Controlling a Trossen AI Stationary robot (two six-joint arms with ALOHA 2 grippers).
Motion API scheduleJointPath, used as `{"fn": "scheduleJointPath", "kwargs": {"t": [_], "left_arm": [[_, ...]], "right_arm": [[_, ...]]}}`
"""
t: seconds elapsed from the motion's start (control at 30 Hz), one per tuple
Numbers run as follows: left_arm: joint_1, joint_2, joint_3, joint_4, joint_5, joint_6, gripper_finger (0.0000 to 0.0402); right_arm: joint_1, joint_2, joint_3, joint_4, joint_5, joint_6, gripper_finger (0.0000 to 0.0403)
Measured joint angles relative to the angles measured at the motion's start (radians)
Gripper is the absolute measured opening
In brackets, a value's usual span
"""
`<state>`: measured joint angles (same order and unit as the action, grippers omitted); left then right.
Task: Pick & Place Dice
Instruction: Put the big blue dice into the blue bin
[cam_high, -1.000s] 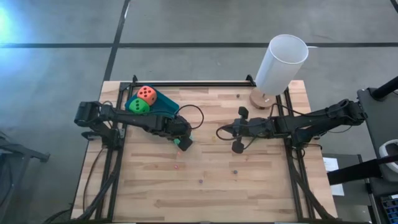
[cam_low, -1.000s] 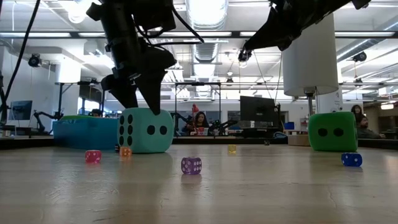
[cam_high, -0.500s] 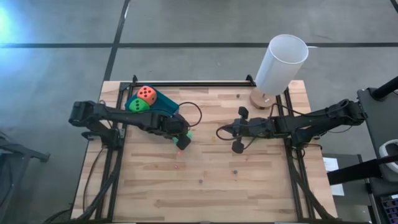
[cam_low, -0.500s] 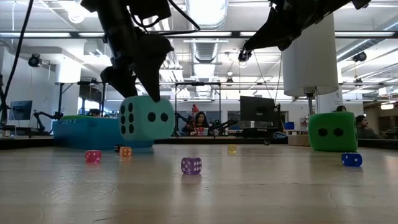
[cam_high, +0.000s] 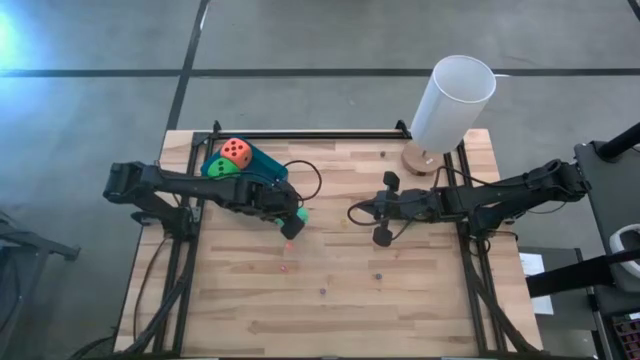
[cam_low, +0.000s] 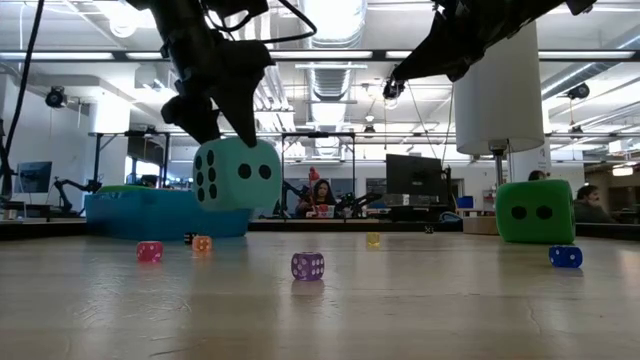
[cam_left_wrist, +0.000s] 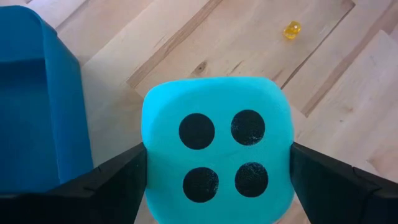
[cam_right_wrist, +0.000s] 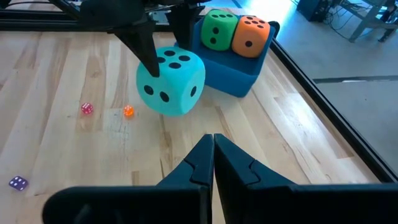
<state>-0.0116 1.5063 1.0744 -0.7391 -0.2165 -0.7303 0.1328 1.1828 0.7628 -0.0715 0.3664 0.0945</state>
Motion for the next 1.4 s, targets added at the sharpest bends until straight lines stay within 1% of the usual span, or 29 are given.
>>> {"fn": "scheduleJointPath", "kwargs": {"t": [0.2,1.2,1.4], "left_arm": [[0.0,0.0,0.0,0.0,0.0,0.001,0.0355],[0.0,0.0,0.0,0.001,0.0,0.001,0.0347],[0.0,0.0,0.0,0.001,0.0,0.0,0.0352]], "right_arm": [[0.0,0.0,0.0,0.0,0.0,0.0,0.0008],[0.0,0.0,0.0,0.0,0.0,0.0,0.0008],[0.0,0.0,0.0,0.0,0.0,0.0,0.0008]]}}
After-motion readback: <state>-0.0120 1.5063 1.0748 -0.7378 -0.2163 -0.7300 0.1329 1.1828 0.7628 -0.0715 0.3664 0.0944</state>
